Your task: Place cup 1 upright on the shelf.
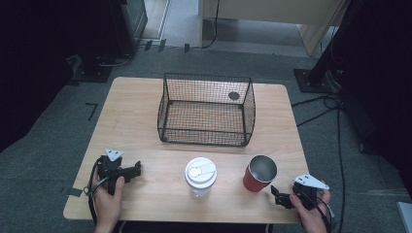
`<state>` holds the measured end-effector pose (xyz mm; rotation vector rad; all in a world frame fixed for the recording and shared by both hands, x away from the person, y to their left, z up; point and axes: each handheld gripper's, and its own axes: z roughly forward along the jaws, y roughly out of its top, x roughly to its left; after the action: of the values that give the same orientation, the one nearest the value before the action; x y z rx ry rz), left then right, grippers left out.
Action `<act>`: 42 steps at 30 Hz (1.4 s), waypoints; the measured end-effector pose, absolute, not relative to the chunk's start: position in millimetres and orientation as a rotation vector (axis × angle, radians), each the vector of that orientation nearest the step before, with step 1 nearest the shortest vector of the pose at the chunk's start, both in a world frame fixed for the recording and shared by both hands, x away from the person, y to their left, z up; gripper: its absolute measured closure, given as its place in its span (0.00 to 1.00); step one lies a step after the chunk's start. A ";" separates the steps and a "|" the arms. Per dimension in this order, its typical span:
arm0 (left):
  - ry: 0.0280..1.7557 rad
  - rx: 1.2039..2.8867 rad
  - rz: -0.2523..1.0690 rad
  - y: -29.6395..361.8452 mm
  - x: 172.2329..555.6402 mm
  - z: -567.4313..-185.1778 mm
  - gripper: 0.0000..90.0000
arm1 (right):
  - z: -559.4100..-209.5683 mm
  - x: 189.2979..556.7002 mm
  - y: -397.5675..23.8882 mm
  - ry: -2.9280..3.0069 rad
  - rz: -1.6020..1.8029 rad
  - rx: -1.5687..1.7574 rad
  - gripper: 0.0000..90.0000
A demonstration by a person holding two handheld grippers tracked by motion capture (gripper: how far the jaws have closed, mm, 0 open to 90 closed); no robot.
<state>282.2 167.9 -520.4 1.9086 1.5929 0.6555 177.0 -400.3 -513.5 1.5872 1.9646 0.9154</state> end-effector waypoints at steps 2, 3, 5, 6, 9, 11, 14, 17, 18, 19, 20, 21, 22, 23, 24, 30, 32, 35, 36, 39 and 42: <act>1.593 1.909 0.655 167.9 282.2 -520.4 0.00 | -511.1 173.4 -398.2 1.972 0.925 1.569 0.00; 1.593 1.909 0.655 167.9 282.2 -520.4 0.00 | -510.1 171.5 -397.2 1.976 0.930 1.559 0.00; 1.593 1.909 0.655 167.9 282.2 -520.4 0.00 | -509.0 169.5 -396.0 1.981 0.934 1.553 0.00; 1.593 1.909 0.655 167.9 282.2 -520.4 0.00 | -508.1 167.7 -394.8 1.989 0.938 1.545 0.00; 1.593 1.908 0.655 167.8 282.2 -520.5 0.00 | -504.9 163.3 -388.7 2.008 0.957 1.516 0.00; 1.593 1.909 0.655 167.9 282.2 -520.4 0.00 | -503.6 162.6 -385.3 2.019 0.972 1.503 0.00; 1.593 1.908 0.655 167.9 282.2 -520.5 0.00 | -502.5 162.4 -382.0 2.029 0.981 1.489 0.00; 1.593 1.909 0.656 167.9 282.2 -520.4 0.00 | -500.9 161.6 -376.6 2.053 1.008 1.464 0.00; 1.593 1.909 0.656 167.9 282.2 -520.4 0.00 | -500.5 161.5 -375.4 2.054 1.017 1.458 0.00; 1.593 1.909 0.656 167.9 282.2 -520.4 0.00 | -499.8 161.2 -374.2 2.059 1.022 1.455 0.00; 1.593 1.909 0.656 167.9 282.2 -520.4 0.00 | -499.1 160.9 -372.8 2.060 1.029 1.453 0.00; 1.593 1.908 0.655 167.8 282.2 -520.4 0.00 | -499.1 160.9 -372.8 2.060 1.029 1.453 0.00; 1.593 1.909 0.655 167.9 282.2 -520.4 0.00 | -498.0 160.8 -370.3 2.068 1.042 1.441 0.00; 1.593 1.909 0.655 167.9 282.2 -520.4 0.00 | -498.0 160.8 -370.3 2.068 1.042 1.441 0.00; 1.593 1.909 0.655 167.8 282.2 -520.5 0.00 | -497.1 161.0 -367.3 2.075 1.055 1.428 0.00; 1.593 1.909 0.655 167.9 282.2 -520.4 0.00 | -493.8 161.4 -358.4 2.083 1.084 1.409 0.00; 1.593 1.909 0.655 167.8 282.2 -520.4 0.00 | -493.4 161.6 -357.2 2.080 1.090 1.407 0.00; 1.592 1.909 0.655 167.8 282.2 -520.4 0.00 | -492.0 163.3 -353.2 2.070 1.106 1.412 0.00; 1.592 1.909 0.655 167.8 282.2 -520.5 0.00 | -491.8 163.6 -352.1 2.064 1.109 1.418 0.00; 1.592 1.909 0.655 167.8 282.1 -520.5 0.00 | -491.2 165.0 -349.0 2.052 1.124 1.420 0.00; 1.592 1.909 0.655 167.8 282.2 -520.5 0.00 | -489.8 166.0 -346.0 2.049 1.133 1.417 0.00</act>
<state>282.2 167.8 -520.5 1.9091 1.5916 0.6547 166.0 -346.0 -489.8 1.4169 2.0486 1.1327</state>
